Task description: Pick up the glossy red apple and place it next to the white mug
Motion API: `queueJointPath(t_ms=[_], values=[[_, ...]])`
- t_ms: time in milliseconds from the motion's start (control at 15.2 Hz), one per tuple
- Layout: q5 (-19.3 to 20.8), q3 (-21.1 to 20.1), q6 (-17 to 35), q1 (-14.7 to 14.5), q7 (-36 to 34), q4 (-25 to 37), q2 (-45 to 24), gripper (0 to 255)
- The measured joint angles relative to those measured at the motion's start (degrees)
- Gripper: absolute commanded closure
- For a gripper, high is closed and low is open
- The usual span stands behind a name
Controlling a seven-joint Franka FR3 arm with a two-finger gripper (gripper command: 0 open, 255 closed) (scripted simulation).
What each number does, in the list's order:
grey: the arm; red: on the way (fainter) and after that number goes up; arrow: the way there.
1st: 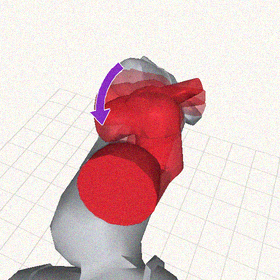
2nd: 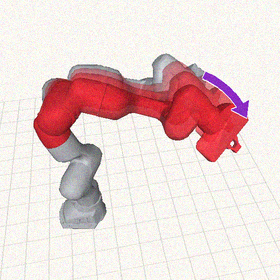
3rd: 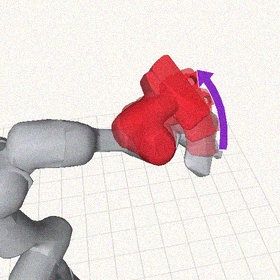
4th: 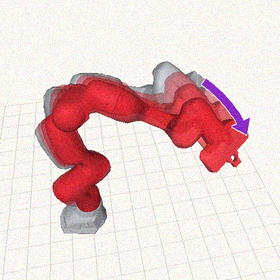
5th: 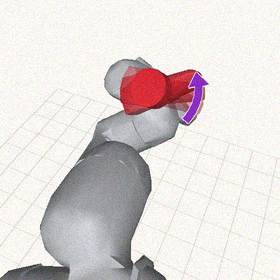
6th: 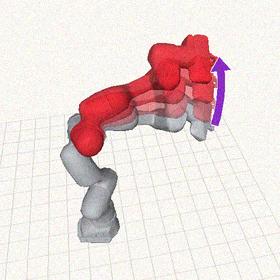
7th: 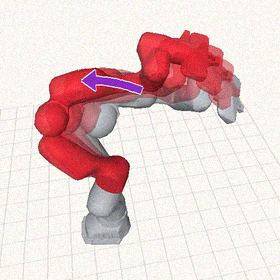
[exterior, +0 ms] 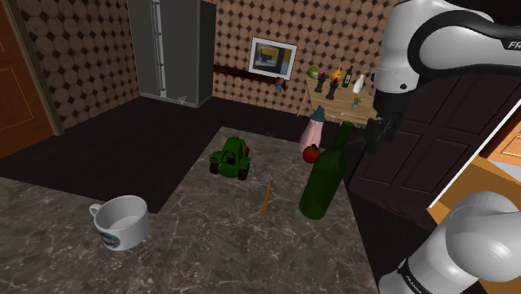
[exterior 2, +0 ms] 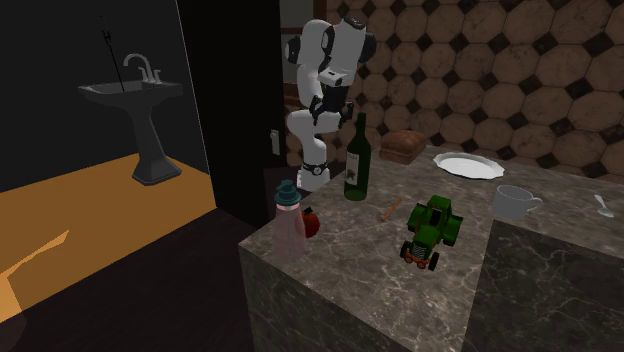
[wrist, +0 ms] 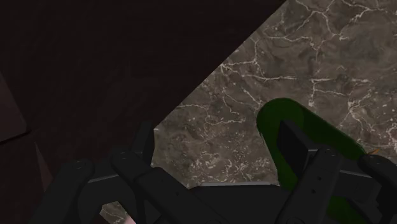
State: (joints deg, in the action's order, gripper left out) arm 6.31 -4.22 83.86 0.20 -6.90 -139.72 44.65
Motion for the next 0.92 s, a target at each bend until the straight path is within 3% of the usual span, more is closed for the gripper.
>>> queueJointPath(t_ms=[198, 924], values=[[-0.22, 0.90, 2.85, 0.61, -0.49, -1.21, -0.67, 0], [-3.79, 8.72, 30.77, 4.98, -2.85, -6.25, -14.30, 0]])
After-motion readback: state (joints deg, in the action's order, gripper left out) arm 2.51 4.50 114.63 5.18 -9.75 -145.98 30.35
